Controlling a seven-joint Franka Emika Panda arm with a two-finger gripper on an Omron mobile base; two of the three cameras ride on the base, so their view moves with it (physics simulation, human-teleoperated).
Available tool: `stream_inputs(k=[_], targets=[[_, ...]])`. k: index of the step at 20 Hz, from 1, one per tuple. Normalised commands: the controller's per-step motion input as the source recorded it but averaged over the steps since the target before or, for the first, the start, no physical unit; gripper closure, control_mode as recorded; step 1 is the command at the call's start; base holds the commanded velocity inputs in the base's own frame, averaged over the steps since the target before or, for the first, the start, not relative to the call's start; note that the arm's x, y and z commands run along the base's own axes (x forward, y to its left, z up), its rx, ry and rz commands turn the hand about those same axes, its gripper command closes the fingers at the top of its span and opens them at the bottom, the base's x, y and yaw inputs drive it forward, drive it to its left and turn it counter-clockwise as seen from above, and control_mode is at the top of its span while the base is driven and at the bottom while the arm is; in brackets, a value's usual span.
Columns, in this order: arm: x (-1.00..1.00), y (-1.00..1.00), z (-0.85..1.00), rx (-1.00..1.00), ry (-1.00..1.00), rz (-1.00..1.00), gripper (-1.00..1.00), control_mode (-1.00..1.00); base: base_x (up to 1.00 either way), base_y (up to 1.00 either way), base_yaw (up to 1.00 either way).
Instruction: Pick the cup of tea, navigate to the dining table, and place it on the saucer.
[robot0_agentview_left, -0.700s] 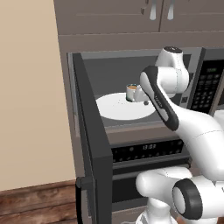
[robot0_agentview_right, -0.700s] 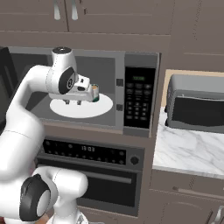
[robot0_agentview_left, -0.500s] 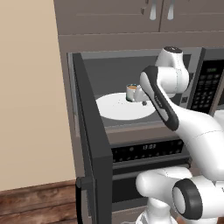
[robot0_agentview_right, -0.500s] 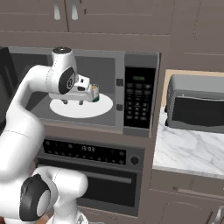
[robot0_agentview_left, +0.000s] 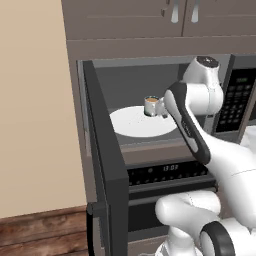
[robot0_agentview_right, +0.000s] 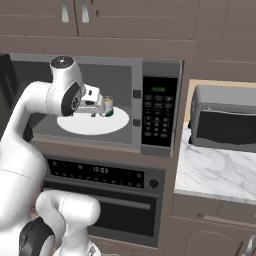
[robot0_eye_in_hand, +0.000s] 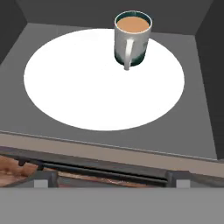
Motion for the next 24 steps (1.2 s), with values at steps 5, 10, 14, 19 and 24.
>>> stream_inputs(k=[5, 10, 14, 19, 24], targets=[[-0.11, 0.0, -0.14, 0.0, -0.36, -0.08, -1.0, -1.0, 0.0, 0.0, 0.0], [0.0, 0.01, -0.11, 0.0, -0.23, -0.12, -1.0, -1.0, 0.0, 0.0, 0.0], [0.01, 0.04, -0.08, 0.0, -0.13, -0.08, -1.0, -1.0, 0.0, 0.0, 0.0], [0.0, 0.08, -0.03, 0.0, -0.1, -0.02, -1.0, -1.0, 0.0, 0.0, 0.0], [0.05, 0.02, 0.0, 0.0, -0.1, 0.0, -1.0, -1.0, 0.0, 0.0, 0.0]])
